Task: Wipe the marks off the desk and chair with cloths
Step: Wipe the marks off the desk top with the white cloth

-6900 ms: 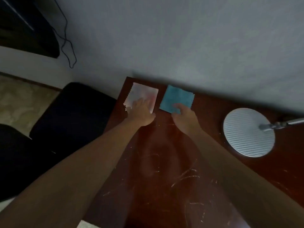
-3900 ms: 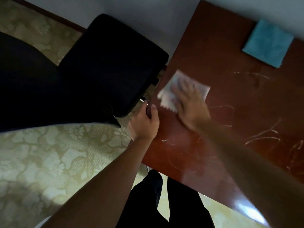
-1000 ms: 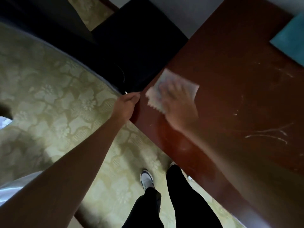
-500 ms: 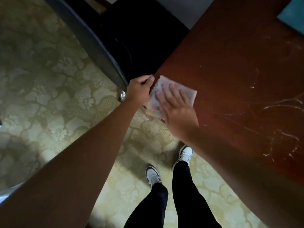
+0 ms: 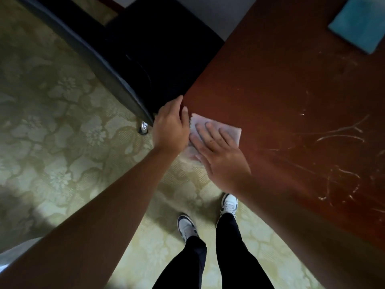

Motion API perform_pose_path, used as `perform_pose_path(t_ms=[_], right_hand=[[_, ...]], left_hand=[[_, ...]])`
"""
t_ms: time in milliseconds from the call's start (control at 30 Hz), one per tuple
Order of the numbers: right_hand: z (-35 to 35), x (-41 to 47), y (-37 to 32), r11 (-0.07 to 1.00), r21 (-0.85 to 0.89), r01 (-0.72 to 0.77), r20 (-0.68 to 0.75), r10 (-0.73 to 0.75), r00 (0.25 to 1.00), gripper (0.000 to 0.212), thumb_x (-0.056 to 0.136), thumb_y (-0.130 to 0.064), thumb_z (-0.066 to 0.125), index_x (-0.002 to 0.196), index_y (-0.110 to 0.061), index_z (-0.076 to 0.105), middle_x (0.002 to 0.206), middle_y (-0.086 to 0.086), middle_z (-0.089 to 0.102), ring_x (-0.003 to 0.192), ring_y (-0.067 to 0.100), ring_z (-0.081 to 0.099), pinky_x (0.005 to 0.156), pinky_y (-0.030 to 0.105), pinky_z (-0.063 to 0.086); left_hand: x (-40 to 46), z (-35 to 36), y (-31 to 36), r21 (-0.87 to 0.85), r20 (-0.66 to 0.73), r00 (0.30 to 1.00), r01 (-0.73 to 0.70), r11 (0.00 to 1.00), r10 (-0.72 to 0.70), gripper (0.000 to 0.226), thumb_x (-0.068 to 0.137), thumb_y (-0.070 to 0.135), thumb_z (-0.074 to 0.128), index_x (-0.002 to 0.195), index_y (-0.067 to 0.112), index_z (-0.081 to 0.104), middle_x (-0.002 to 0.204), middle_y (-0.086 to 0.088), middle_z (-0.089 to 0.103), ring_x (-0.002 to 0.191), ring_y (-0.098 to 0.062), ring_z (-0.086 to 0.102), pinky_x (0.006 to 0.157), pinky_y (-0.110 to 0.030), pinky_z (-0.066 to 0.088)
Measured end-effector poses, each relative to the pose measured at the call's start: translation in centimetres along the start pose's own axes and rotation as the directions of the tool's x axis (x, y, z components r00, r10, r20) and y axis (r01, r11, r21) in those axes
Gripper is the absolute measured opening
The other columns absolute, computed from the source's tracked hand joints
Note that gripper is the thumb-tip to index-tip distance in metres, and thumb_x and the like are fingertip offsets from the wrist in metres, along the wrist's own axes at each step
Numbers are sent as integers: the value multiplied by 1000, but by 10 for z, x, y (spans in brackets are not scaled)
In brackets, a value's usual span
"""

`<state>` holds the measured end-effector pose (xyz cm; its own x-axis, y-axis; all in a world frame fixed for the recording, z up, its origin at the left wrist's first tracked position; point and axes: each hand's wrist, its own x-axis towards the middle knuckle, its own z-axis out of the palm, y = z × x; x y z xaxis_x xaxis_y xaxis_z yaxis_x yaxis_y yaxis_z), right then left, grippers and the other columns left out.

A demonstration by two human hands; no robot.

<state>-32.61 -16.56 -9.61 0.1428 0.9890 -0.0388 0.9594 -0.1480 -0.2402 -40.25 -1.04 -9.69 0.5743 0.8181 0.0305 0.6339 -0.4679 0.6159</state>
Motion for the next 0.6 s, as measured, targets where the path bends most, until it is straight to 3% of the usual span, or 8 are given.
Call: perform_pose_path(t_ms=[67,167,233,300,367,500,533,600], right_hand=[[-9,19,36,999,-40,22,46,-20,999,54,102,-29,39,152,-14,25,159,12,23,148,32,16,120,51,18],[-31,71,108,963,-52,-265,20,266,964,54,105,-33,23,154,-13,15,162,13,8,150,33,3,121,49,9],[-38,88,131,925,7,-380,-36,380,924,52,106,-32,21,154,-13,17,162,13,10,150,32,4,122,46,7],[-30,80,120,943,34,-332,-80,334,939,51,106,-26,31,153,-12,19,161,14,15,149,33,8,121,46,6],[-17,46,84,988,28,-152,-49,153,987,58,100,-18,45,152,-13,21,159,14,21,148,35,12,121,50,10],[-20,12,72,985,102,137,7,-138,990,48,100,-27,47,147,-17,38,155,5,34,147,22,24,120,45,23],[-26,24,93,987,60,147,45,-150,988,50,100,-27,45,148,-17,34,157,5,30,148,22,21,120,45,20],[-41,61,139,1000,-15,20,99,-18,995,53,103,-28,36,153,-15,22,160,9,21,150,27,13,122,46,11]], left_hand=[[2,4,9,3,-13,999,-41,999,41,41,103,21,42,140,6,50,139,-11,56,129,-25,50,106,-37,42],[8,9,20,-16,26,1000,7,1000,-6,43,104,27,38,144,13,45,146,-5,49,134,-20,45,110,-37,38],[8,14,23,13,14,999,34,999,-34,43,104,29,39,144,14,44,146,-4,48,132,-21,47,110,-41,37],[10,20,27,65,-14,998,60,996,-59,44,102,30,42,143,15,46,146,-4,49,130,-23,49,107,-41,35],[12,23,31,92,-39,996,79,993,-76,44,100,28,45,142,15,48,146,-5,50,130,-23,50,107,-44,37],[22,29,49,120,-14,999,-32,992,34,45,99,26,45,143,16,47,151,-3,46,142,-22,38,116,-52,28],[25,34,56,140,3,998,-61,988,61,46,99,27,43,144,15,47,152,-4,45,145,-23,33,118,-54,22],[30,41,66,192,6,997,-78,978,79,49,99,28,41,143,9,47,150,-8,47,147,-26,29,120,-54,15]])
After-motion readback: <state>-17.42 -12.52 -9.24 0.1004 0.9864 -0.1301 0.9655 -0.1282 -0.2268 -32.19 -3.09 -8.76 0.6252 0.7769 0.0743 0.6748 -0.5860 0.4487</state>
